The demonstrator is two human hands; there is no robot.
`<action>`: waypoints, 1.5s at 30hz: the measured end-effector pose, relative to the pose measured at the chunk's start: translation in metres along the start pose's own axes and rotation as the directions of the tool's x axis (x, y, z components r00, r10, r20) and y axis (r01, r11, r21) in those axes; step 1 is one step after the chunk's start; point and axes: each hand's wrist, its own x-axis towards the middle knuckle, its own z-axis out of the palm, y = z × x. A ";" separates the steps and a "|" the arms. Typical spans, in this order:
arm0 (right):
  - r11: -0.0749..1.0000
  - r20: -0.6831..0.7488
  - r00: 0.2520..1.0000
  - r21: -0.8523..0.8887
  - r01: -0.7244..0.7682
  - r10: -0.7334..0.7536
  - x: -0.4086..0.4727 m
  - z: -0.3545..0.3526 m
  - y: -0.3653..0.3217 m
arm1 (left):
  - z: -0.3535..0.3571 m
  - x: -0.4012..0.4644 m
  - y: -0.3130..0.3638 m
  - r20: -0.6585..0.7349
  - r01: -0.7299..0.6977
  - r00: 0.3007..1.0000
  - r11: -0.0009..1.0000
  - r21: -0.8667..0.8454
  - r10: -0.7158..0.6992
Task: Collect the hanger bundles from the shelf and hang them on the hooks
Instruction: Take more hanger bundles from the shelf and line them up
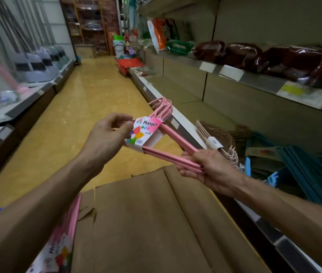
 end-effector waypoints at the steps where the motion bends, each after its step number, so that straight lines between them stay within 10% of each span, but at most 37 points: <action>1: 1.000 0.037 0.999 -0.004 -0.019 0.019 -0.005 0.007 0.005 | -0.008 0.000 -0.002 -0.013 -0.002 1.000 0.999 0.036 0.002; 13: 0.988 0.363 0.920 -0.085 -0.126 0.148 -0.056 0.064 0.049 | -0.060 -0.009 -0.019 -0.036 0.134 0.991 0.940 0.313 -0.129; 22: 0.956 0.418 0.889 -0.287 -0.064 0.185 -0.067 0.081 0.072 | -0.072 -0.013 -0.028 -0.276 0.159 0.952 0.983 0.089 -0.129; 32: 0.690 0.292 0.909 -0.723 0.006 0.298 -0.069 0.105 0.076 | -0.045 -0.032 -0.019 -0.185 0.080 0.976 0.982 -0.173 -0.112; 41: 0.644 0.247 0.957 -0.759 0.092 0.155 -0.056 0.118 0.081 | -0.032 -0.040 -0.005 -0.078 0.061 0.993 0.956 -0.286 -0.087; 45: 0.923 0.290 0.892 -0.272 -0.272 0.348 -0.049 0.128 0.079 | -0.034 -0.043 -0.007 -0.041 0.097 0.992 0.935 -0.342 -0.118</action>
